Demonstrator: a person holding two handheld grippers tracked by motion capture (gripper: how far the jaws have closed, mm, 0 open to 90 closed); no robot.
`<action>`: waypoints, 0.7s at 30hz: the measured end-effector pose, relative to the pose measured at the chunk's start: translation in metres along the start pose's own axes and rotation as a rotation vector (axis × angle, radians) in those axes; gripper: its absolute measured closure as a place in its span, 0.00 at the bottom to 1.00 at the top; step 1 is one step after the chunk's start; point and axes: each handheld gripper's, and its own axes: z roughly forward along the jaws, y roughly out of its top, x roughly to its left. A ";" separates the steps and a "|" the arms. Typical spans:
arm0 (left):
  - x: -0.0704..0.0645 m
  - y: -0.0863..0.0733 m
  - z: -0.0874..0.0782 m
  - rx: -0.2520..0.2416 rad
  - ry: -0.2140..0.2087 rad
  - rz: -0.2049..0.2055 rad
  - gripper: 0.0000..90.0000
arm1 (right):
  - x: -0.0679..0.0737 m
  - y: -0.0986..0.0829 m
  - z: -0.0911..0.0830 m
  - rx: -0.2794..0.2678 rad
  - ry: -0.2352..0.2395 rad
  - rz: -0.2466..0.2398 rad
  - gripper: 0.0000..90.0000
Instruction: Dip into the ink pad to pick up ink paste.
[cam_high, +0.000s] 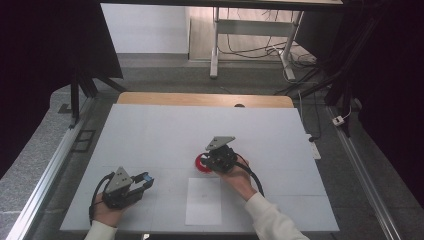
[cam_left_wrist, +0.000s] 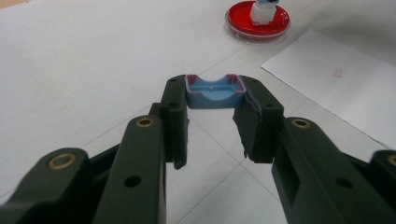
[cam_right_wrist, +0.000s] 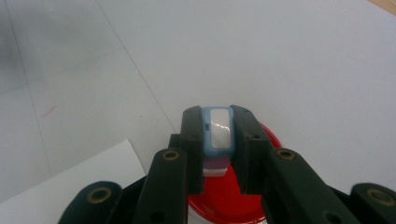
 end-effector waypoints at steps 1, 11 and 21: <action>0.000 0.000 0.000 0.000 0.000 0.000 0.72 | 0.000 0.000 0.000 -0.001 -0.001 0.001 0.84; 0.000 0.000 0.000 0.000 0.001 -0.001 0.72 | 0.001 0.000 0.001 0.003 -0.009 0.002 0.84; -0.001 0.000 0.000 0.003 0.004 0.000 0.72 | 0.002 -0.001 0.004 0.017 -0.014 -0.003 0.84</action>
